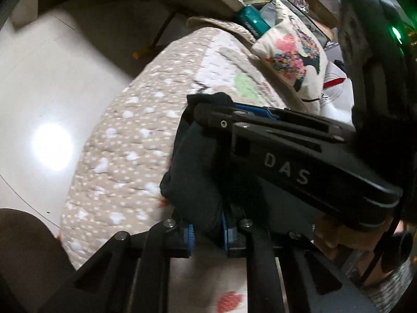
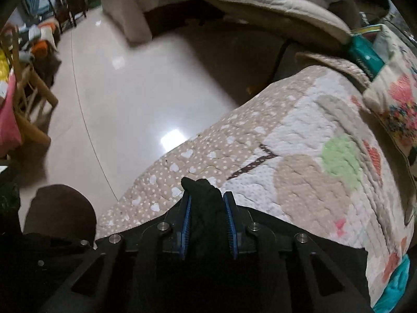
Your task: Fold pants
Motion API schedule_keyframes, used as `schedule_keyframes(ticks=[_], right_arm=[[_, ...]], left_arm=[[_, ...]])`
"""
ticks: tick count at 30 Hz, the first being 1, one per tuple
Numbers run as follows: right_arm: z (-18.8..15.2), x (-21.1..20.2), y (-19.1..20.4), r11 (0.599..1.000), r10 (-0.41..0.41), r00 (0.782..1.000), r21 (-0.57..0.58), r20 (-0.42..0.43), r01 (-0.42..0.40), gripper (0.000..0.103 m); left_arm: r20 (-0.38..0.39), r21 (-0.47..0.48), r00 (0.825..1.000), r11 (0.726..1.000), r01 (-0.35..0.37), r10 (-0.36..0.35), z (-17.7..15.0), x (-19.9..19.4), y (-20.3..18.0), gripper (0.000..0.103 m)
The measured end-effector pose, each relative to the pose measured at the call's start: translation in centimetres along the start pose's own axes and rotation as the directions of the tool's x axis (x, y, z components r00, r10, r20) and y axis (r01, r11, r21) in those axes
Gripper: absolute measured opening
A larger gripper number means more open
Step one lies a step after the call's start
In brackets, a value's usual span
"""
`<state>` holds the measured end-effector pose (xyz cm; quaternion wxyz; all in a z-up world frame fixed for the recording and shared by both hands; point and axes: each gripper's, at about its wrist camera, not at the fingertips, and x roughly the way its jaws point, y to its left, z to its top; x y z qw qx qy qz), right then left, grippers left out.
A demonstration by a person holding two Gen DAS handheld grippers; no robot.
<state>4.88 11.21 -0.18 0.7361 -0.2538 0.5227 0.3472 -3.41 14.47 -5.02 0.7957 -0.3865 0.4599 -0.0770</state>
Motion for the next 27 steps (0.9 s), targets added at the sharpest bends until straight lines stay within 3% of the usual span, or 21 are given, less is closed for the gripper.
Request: schedule_keyframes(ticks=[5, 14, 17, 19, 21, 22, 24, 25, 27], right_arm=[[-1.5, -3.1, -3.2, 0.995, 0.004, 0.998, 0.098, 0.064, -0.011, 0.025], [-9.8, -7.6, -12.6, 0.935, -0.013, 0.990, 0.352, 0.137, -0.037, 0.025], [-13.5, -7.9, -15.4, 0.902, -0.020, 0.990, 0.429, 0.137, -0.041, 0.026], [-16.1, -7.8, -17.1, 0.878, -0.046, 0.993, 0.478, 0.113, -0.014, 0.029], [-18.7, -7.8, -19.0, 0.841, -0.126, 0.990, 0.537, 0.067, 0.071, 0.038], [-19.4, -8.0, -19.7, 0.823, -0.152, 0.987, 0.560, 0.060, 0.093, 0.049], [-21.2, -9.2, -21.5, 0.752, -0.246, 0.968, 0.638, 0.037, 0.167, 0.052], [-21.6, -9.8, -21.9, 0.731, -0.266, 0.963, 0.661, 0.046, 0.170, 0.052], [-21.7, -11.4, -22.1, 0.708, -0.242, 0.960, 0.703, 0.144, 0.073, 0.052]], left_arm=[[-0.045, 0.006, 0.998, 0.999, 0.036, -0.035, 0.2, 1.0, -3.2, 0.015], [-0.144, 0.216, 0.990, 0.976, 0.036, -0.005, -2.6, 6.9, -12.9, 0.015], [-0.191, 0.297, 0.981, 0.954, 0.025, 0.034, -4.5, 9.1, -15.4, 0.017], [-0.217, 0.325, 0.975, 0.945, 0.024, 0.051, -5.9, 9.3, -16.0, 0.028], [-0.252, 0.332, 0.967, 0.941, 0.057, 0.030, -6.6, 8.8, -16.1, 0.037], [-0.266, 0.339, 0.964, 0.937, 0.078, 0.016, -7.0, 8.2, -16.0, 0.040], [-0.261, 0.357, 0.965, 0.929, 0.094, 0.003, -7.4, 6.5, -15.5, 0.042], [-0.253, 0.363, 0.968, 0.927, 0.090, 0.005, -7.4, 6.0, -15.3, 0.043], [-0.216, 0.356, 0.976, 0.933, 0.061, 0.019, -6.7, 4.7, -14.2, 0.043]])
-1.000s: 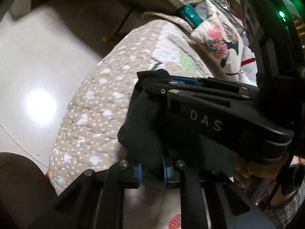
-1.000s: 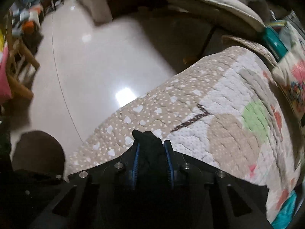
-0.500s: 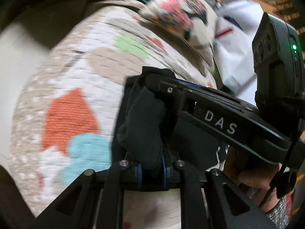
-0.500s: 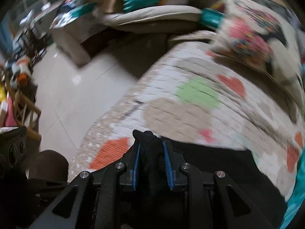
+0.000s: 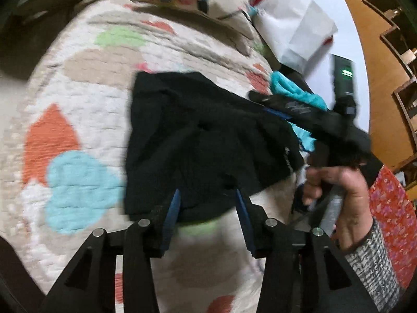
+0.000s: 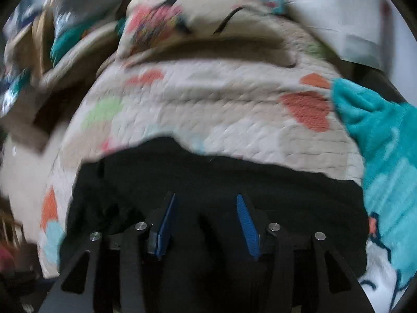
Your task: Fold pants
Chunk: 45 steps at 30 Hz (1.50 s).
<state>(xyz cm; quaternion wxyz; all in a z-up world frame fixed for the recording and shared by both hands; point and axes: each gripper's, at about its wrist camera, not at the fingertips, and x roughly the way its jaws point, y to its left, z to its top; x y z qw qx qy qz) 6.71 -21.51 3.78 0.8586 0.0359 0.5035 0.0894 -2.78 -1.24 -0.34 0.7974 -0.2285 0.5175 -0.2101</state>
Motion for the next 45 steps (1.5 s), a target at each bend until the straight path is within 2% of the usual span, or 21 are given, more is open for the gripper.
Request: schedule_keyframes(ticks=[2, 4, 5, 7, 9, 10, 11, 12, 13, 15, 17, 20, 21, 22, 23, 26, 27, 28, 31, 38, 45], right_arm=[[0.3, -1.0, 1.2, 0.990, 0.137, 0.990, 0.027, 0.036, -0.138, 0.052], [-0.1, -0.9, 2.8, 0.959, 0.280, 0.960, 0.028, 0.025, -0.281, 0.052], [-0.5, -0.2, 3.8, 0.935, 0.354, 0.935, 0.040, -0.008, -0.353, 0.052], [-1.5, 1.4, 5.0, 0.920, 0.392, 0.917, 0.059, -0.074, -0.388, 0.052], [-2.6, 3.5, 5.1, 0.941, 0.339, 0.927, 0.070, -0.157, -0.332, 0.052], [-3.1, 4.4, 4.6, 0.966, 0.260, 0.945, 0.070, -0.198, -0.251, 0.048], [-3.4, 4.9, 4.0, 0.979, 0.200, 0.956, 0.071, -0.216, -0.189, 0.034], [-3.4, 4.6, 3.3, 0.984, 0.171, 0.964, 0.076, -0.202, -0.159, 0.025], [-3.2, 4.2, 3.2, 0.988, 0.149, 0.969, 0.071, -0.196, -0.137, 0.022], [-2.6, 2.6, 4.4, 0.998, 0.062, 0.988, -0.015, -0.145, -0.065, 0.026], [-1.9, 1.5, 6.0, 0.994, 0.022, 0.996, -0.104, -0.091, -0.031, 0.040], [0.0, 1.8, 8.5, 0.975, 0.137, 0.986, -0.163, -0.091, -0.150, 0.055], [0.4, 2.2, 8.9, 0.969, 0.161, 0.982, -0.173, -0.100, -0.176, 0.056], [0.9, 3.1, 9.9, 0.961, 0.182, 0.976, -0.189, -0.119, -0.202, 0.057], [1.5, 4.1, 10.6, 0.955, 0.187, 0.972, -0.205, -0.141, -0.213, 0.058], [2.2, 8.0, 13.2, 0.944, 0.162, 0.954, -0.242, -0.251, -0.224, 0.060], [2.0, 9.3, 13.8, 0.944, 0.136, 0.945, -0.250, -0.297, -0.214, 0.056], [1.8, 10.3, 14.3, 0.945, 0.117, 0.937, -0.255, -0.328, -0.207, 0.027], [1.9, 9.9, 15.3, 0.944, 0.156, 0.933, -0.230, -0.324, -0.238, 0.013], [2.7, 10.3, 16.8, 0.948, 0.200, 0.919, -0.169, -0.341, -0.269, 0.013], [3.1, 10.9, 21.4, 0.928, 0.249, 0.912, -0.191, -0.325, -0.321, 0.013]], left_arm=[[0.020, -0.059, 1.000, 0.998, -0.022, 0.023, 0.5, -0.6, 1.6, 0.044], [0.027, -0.135, 0.997, 0.989, -0.063, 0.067, 1.0, -0.7, 3.4, 0.044], [0.027, -0.157, 0.996, 0.985, -0.076, 0.081, 1.2, -0.7, 3.9, 0.044], [0.034, -0.169, 0.994, 0.980, -0.100, 0.107, 1.3, -0.7, 4.6, 0.044], [0.032, -0.153, 0.991, 0.980, -0.126, 0.132, 1.6, 0.0, 4.5, 0.044], [0.026, -0.144, 0.991, 0.981, -0.130, 0.135, 1.8, 0.6, 4.3, 0.044], [0.018, -0.138, 0.991, 0.982, -0.131, 0.135, 2.1, 1.3, 4.2, 0.044], [0.010, -0.135, 0.991, 0.982, -0.131, 0.133, 2.4, 2.0, 4.0, 0.045], [0.004, -0.133, 0.992, 0.983, -0.128, 0.129, 2.5, 2.5, 3.9, 0.045], [-0.015, -0.133, 0.994, 0.985, -0.112, 0.111, 2.5, 3.7, 3.7, 0.045], [-0.018, -0.137, 0.995, 0.985, -0.104, 0.102, 2.5, 4.7, 3.4, 0.050], [-0.006, -0.119, 0.995, 0.988, -0.101, 0.101, 2.1, 5.0, 3.0, 0.054], [-0.002, -0.092, 0.993, 0.989, -0.117, 0.117, 2.0, 5.0, 2.6, 0.050], [0.002, -0.071, 0.989, 0.987, -0.145, 0.146, 1.8, 5.1, 2.3, 0.031], [-0.003, -0.058, 0.985, 0.984, -0.170, 0.170, 1.5, 5.1, 2.2, 0.024], [0.004, -0.042, 0.983, 0.982, -0.184, 0.184, 1.1, 5.1, 2.1, 0.016], [0.005, -0.038, 0.983, 0.982, -0.186, 0.186, 1.0, 5.0, 2.1, 0.013], [0.008, -0.036, 0.982, 0.981, -0.189, 0.190, 0.9, 4.8, 2.1, 0.012], [0.002, -0.062, 0.985, 0.983, -0.175, 0.175, 0.8, 4.3, 2.8, 0.010], [0.009, -0.110, 0.984, 0.978, -0.175, 0.177, 0.5, 1.6, 5.4, 0.009], [0.017, -0.216, 0.979, 0.957, -0.195, 0.204, 0.7, -1.6, 9.5, 0.013]])
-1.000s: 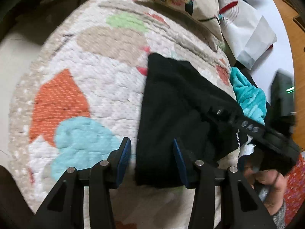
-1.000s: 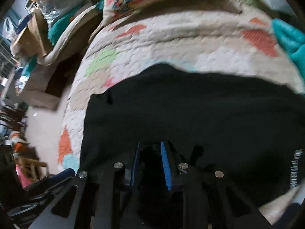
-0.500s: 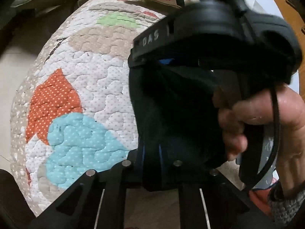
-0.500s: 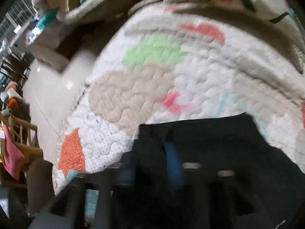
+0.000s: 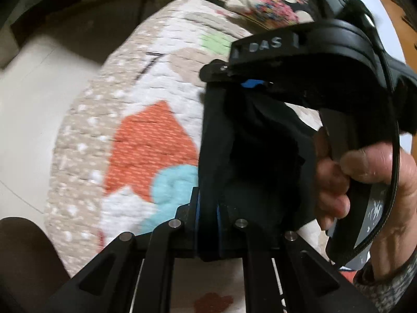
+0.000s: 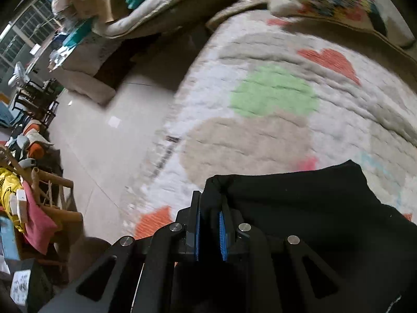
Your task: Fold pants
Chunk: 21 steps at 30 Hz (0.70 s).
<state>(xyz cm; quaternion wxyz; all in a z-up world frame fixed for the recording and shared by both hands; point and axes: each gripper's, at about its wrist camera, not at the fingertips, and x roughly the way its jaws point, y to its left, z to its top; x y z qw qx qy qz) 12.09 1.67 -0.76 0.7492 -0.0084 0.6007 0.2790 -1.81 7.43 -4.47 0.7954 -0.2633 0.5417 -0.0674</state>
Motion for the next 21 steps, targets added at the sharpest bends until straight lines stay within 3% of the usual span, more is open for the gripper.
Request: schedule_keyframes(ticks=[4, 7, 11, 12, 13, 14, 17, 21], right_arm=[[0.8, 0.5, -0.8, 0.998, 0.026, 1.000, 0.055, 0.008, -0.026, 0.040], [0.4, -3.3, -3.7, 0.991, 0.019, 0.993, 0.129, 0.114, -0.034, 0.046], [-2.8, -8.6, -7.4, 0.981, -0.053, 0.980, 0.194, 0.192, 0.015, 0.043], [-4.1, -9.5, -7.7, 0.979, -0.066, 0.977, 0.202, 0.204, 0.024, 0.039], [-5.6, -9.9, -8.0, 0.977, -0.058, 0.978, 0.211, 0.202, 0.015, 0.028], [-6.7, -9.9, -7.9, 0.976, -0.054, 0.979, 0.216, 0.196, 0.010, 0.020], [-10.3, -9.3, -7.0, 0.981, -0.035, 0.981, 0.196, 0.190, -0.003, 0.018], [-13.5, -7.1, -5.2, 0.980, 0.047, 0.982, 0.182, 0.184, -0.082, 0.018]], left_arm=[[-0.059, -0.059, 0.997, 0.997, 0.043, -0.046, -0.2, -0.3, 2.1, 0.021], [-0.052, -0.045, 0.997, 0.997, 0.063, -0.065, -0.6, -2.1, 3.0, 0.024], [0.015, 0.013, 1.000, 1.000, 0.027, -0.027, 0.1, -4.2, 3.0, 0.032], [0.020, 0.020, 1.000, 1.000, 0.019, -0.019, 0.5, -4.1, 2.5, 0.032], [0.018, 0.032, 1.000, 0.999, 0.012, -0.013, 0.7, -3.9, 2.0, 0.033], [0.016, 0.044, 1.000, 0.999, 0.007, -0.008, 1.1, -3.2, 1.6, 0.034], [0.016, 0.109, 0.999, 0.993, -0.043, 0.042, 1.0, -0.9, -0.4, 0.034], [-0.007, 0.134, 0.993, 0.984, -0.117, 0.119, 0.2, 1.4, -1.0, 0.035]])
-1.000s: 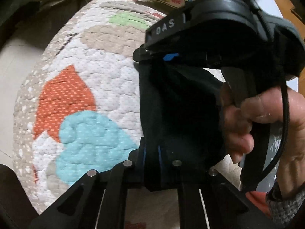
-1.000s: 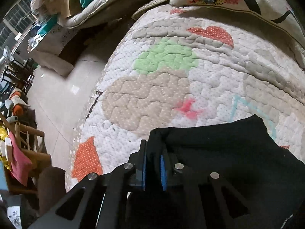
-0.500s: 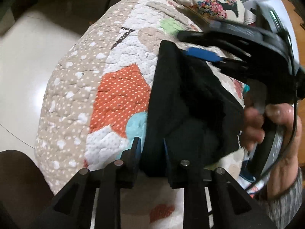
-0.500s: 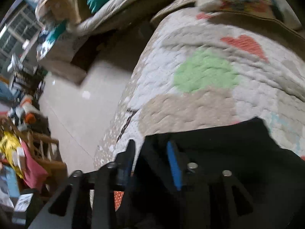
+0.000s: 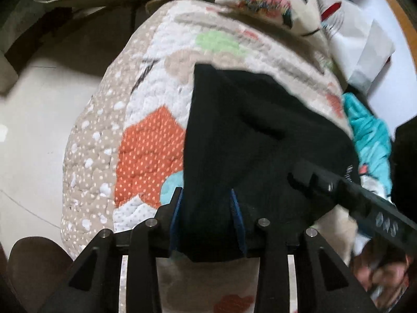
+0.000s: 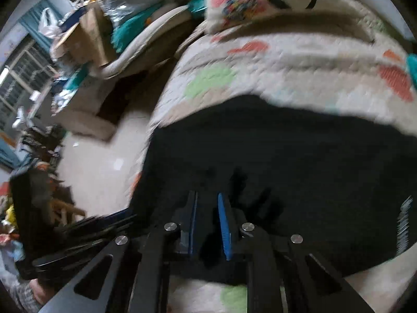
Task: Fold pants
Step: 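Lower the folded pants onto the quilt and release both grippers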
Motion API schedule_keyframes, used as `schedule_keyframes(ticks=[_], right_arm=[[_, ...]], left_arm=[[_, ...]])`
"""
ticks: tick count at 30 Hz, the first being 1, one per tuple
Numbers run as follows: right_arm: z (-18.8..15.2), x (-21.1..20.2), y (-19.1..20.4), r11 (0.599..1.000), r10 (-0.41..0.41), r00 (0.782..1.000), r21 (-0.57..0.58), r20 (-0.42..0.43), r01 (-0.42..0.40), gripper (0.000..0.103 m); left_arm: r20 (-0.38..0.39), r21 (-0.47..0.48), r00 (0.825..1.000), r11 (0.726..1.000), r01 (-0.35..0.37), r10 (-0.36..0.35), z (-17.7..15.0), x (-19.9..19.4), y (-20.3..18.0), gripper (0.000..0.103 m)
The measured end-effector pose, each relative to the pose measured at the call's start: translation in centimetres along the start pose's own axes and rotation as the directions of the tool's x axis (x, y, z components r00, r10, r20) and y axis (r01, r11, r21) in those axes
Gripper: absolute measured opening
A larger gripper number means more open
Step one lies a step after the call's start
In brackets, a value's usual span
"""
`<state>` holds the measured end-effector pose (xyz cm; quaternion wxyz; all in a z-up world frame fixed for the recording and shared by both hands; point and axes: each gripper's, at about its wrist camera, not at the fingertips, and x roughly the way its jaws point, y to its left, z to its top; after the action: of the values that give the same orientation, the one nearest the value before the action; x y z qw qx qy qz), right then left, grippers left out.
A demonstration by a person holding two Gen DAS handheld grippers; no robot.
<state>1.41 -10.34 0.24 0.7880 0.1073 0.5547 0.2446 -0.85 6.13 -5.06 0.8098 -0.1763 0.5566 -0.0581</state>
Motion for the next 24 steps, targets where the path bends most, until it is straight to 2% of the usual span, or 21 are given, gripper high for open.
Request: schedule_keyframes(ticks=[1, 3, 5, 6, 7, 8, 11, 13, 14, 17, 20, 24], right_arm=[[-0.6, 0.7, -0.1, 1.000, -0.022, 1.000, 0.006, -0.017, 0.022, 0.018], [-1.3, 1.6, -1.2, 0.996, -0.088, 0.996, 0.012, -0.024, 0.088, 0.011], [-1.5, 0.7, -2.6, 0.995, -0.081, 0.997, 0.065, 0.009, 0.080, 0.008], [-1.6, 0.1, -3.2, 0.988, -0.127, 0.992, 0.091, 0.016, 0.125, 0.010], [-1.8, -0.7, -4.0, 0.973, -0.208, 0.978, 0.112, 0.027, 0.203, 0.013], [-2.1, -1.7, -4.9, 0.961, -0.248, 0.968, 0.134, 0.046, 0.240, 0.013], [-3.5, -5.4, -9.2, 0.936, -0.213, 0.969, 0.308, 0.122, 0.167, 0.013], [-5.0, -7.9, -11.9, 0.892, -0.195, 0.965, 0.440, 0.175, 0.100, 0.020], [-5.9, -9.2, -13.1, 0.869, -0.188, 0.960, 0.490, 0.207, 0.065, 0.020], [-7.8, -11.2, -14.8, 0.824, -0.208, 0.945, 0.566, 0.251, 0.031, 0.021], [-9.6, -12.5, -15.8, 0.770, -0.248, 0.930, 0.638, 0.271, 0.019, 0.025], [-11.2, -12.4, -17.0, 0.711, -0.283, 0.921, 0.703, 0.269, 0.013, 0.031]], left_arm=[[0.002, 0.004, 1.000, 1.000, -0.003, 0.003, -0.1, 0.3, -0.1, 0.036], [0.010, 0.034, 1.000, 0.999, -0.014, 0.014, -0.3, 0.0, -0.5, 0.038], [-0.009, 0.038, 1.000, 0.999, -0.025, 0.025, -0.2, -0.4, -0.6, 0.040], [-0.011, 0.035, 1.000, 0.999, -0.026, 0.027, -0.1, -0.5, -0.5, 0.041], [-0.010, 0.033, 1.000, 0.999, -0.028, 0.029, 0.0, -0.8, -0.5, 0.041], [-0.009, 0.034, 0.999, 0.999, -0.031, 0.031, 0.1, -0.9, -0.7, 0.041], [0.010, 0.050, 1.000, 0.998, -0.024, 0.024, 0.4, -2.0, -1.2, 0.042], [0.020, 0.063, 1.000, 0.998, -0.019, 0.018, 0.7, -2.4, -2.1, 0.045], [0.021, 0.071, 1.000, 0.997, -0.015, 0.013, 0.7, -2.6, -2.5, 0.045], [0.018, 0.112, 1.000, 0.994, -0.010, 0.008, 1.3, -2.4, -4.6, 0.046], [0.022, 0.167, 1.000, 0.986, -0.002, -0.001, 2.3, -2.2, -7.3, 0.046], [0.037, 0.285, 0.998, 0.958, 0.045, -0.058, 4.2, -2.2, -12.8, 0.047]])
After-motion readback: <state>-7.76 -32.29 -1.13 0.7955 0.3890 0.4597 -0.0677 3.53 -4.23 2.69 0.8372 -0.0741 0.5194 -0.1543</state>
